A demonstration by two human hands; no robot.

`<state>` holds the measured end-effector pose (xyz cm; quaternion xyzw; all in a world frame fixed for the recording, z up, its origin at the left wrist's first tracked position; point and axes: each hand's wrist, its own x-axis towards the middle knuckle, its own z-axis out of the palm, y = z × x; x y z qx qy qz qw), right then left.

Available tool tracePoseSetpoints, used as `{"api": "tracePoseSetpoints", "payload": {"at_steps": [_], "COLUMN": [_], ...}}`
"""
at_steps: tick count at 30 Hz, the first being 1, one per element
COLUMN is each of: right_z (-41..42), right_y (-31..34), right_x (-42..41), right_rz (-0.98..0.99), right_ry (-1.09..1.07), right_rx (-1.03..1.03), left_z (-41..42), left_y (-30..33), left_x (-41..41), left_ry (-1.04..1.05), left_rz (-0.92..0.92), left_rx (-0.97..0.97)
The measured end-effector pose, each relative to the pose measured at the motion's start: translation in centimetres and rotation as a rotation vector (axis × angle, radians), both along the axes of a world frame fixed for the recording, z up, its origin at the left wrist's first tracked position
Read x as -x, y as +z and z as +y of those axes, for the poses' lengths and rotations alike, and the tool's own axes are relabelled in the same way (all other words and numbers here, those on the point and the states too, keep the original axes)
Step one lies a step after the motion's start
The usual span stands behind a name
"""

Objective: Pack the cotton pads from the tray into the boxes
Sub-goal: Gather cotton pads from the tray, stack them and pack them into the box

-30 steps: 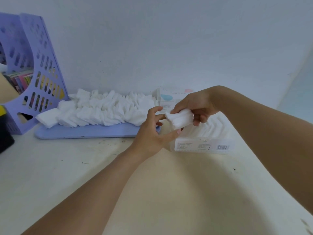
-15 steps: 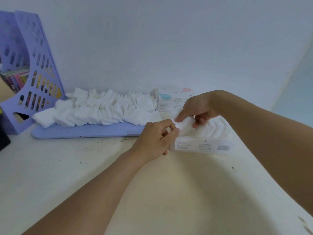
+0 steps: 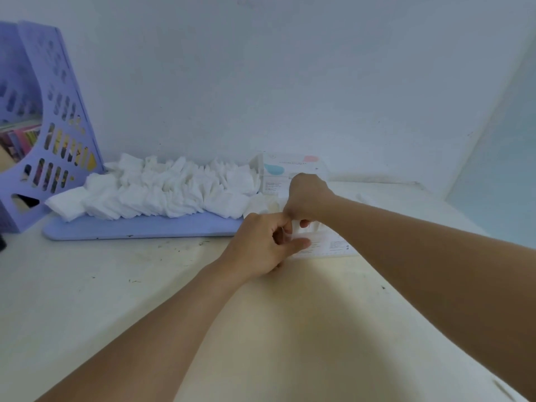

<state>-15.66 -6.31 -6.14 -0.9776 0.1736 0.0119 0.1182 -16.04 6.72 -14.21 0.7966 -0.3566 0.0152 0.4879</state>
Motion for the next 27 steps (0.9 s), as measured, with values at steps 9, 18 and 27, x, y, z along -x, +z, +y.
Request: {"api": "tracePoseSetpoints", "payload": {"at_steps": [9, 18, 27], "right_z": [0.2, -0.6, -1.7], "right_y": [-0.9, 1.3, -0.4], "right_x": [1.0, 1.9, 2.1], "right_rz": [-0.304, -0.083, -0.106], "right_ry": [-0.191, -0.004, 0.274], "right_rx": [-0.342, -0.265, -0.106], "left_z": [0.0, 0.1, 0.3], "left_y": [0.1, -0.5, -0.6], "left_x": [0.0, -0.4, -0.4], "left_ry": [-0.029, -0.034, -0.081], "left_rz": [0.095, 0.004, 0.024], "left_rx": [0.079, 0.022, -0.007]}}
